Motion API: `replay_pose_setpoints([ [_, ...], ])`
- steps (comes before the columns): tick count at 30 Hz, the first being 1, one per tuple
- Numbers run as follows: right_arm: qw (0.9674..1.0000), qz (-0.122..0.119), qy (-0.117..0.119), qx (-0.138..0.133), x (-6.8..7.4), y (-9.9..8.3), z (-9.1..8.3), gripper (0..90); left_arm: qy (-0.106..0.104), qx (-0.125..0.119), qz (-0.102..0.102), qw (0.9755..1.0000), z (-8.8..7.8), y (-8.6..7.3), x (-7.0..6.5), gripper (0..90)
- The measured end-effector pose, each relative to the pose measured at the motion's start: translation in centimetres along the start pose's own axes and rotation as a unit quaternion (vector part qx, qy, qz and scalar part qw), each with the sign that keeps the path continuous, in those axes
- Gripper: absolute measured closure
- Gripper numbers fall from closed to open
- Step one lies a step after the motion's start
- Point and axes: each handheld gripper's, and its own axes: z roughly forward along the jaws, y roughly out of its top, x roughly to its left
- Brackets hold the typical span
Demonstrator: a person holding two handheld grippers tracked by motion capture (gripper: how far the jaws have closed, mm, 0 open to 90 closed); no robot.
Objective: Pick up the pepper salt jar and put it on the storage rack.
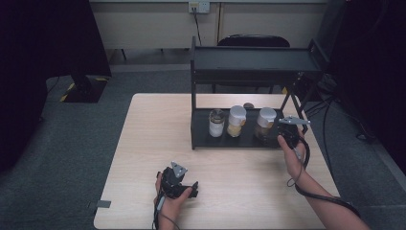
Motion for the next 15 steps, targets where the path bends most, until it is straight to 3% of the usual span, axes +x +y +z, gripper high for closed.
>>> replay_pose_setpoints([
  [15,1.0000,0.006,0.003,0.000,0.1,-0.8,-1.4,0.5,0.000,0.000,0.000,1.0000,0.0,0.0,0.0,0.0],
])
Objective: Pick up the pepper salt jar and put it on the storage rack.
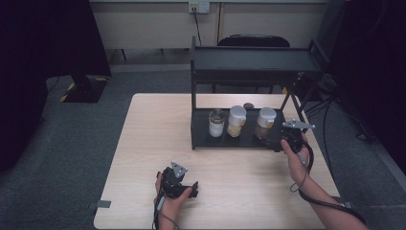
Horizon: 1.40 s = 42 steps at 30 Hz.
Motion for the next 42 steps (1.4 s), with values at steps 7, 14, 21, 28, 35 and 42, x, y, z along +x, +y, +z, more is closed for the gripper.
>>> replay_pose_setpoints([
  [7,1.0000,0.003,0.003,-0.001,0.1,-0.6,-0.5,0.5,0.000,0.000,0.000,1.0000,0.0,0.0,0.0,0.0],
  [14,1.0000,0.008,0.005,0.001,0.0,-1.1,-0.6,0.6,0.000,0.000,0.000,1.0000,0.0,0.0,0.0,0.0],
  [21,1.0000,0.002,0.008,0.002,0.1,-1.4,-0.9,0.7,0.000,0.000,0.000,1.0000,0.0,0.0,0.0,0.0],
  [28,0.9999,0.005,0.010,0.005,0.0,-1.8,-1.2,0.7,0.000,0.000,0.000,1.0000,0.0,0.0,0.0,0.0],
  [35,0.9998,0.006,0.014,0.011,-0.1,-2.3,-1.4,0.7,0.000,0.000,0.000,1.0000,0.0,0.0,0.0,0.0],
  [42,0.9998,-0.002,0.019,0.009,0.1,-2.7,-1.8,0.6,0.000,0.000,0.000,1.0000,0.0,0.0,0.0,0.0],
])
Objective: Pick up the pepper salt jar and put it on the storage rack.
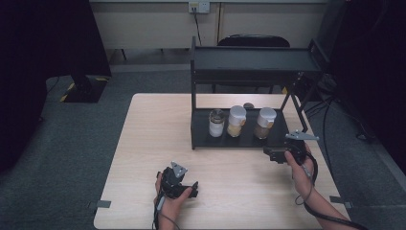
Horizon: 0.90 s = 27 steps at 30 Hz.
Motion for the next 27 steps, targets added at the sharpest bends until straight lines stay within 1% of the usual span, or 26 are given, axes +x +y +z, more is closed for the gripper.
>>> replay_pose_setpoints([
  [3,1.0000,-0.006,0.000,0.001,0.15,-0.04,-0.12,0.6,0.000,0.000,0.000,1.0000,0.00,0.00,0.00,0.0],
  [14,0.9998,-0.014,0.012,0.000,0.37,-0.41,-0.35,0.6,0.000,0.000,0.000,1.0000,0.00,0.00,0.00,0.0],
  [18,0.9998,-0.014,0.016,-0.002,0.41,-0.57,-0.48,0.6,0.000,0.000,0.000,1.0000,0.00,0.00,0.00,0.0],
  [22,0.9996,-0.019,0.019,-0.002,0.48,-0.65,-0.56,0.7,0.000,0.000,0.000,1.0000,0.00,0.00,0.00,0.0],
  [27,0.9995,-0.018,0.024,-0.002,0.51,-0.88,-0.73,0.5,0.000,0.000,0.000,1.0000,0.00,-0.01,0.00,0.0],
])
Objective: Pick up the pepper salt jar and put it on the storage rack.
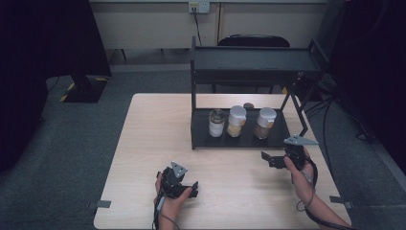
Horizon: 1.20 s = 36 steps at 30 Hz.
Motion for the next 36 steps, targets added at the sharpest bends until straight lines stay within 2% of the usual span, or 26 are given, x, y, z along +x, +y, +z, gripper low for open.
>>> replay_pose_setpoints([
  [28,0.9998,-0.012,0.015,-0.004,0.5,-1.0,-1.2,0.5,0.000,0.000,0.000,1.0000,0.0,0.0,0.0,0.0],
  [36,0.9998,-0.008,0.020,-0.005,0.4,-1.4,-1.5,0.5,0.000,0.000,0.000,1.0000,0.0,0.0,0.0,0.0],
])
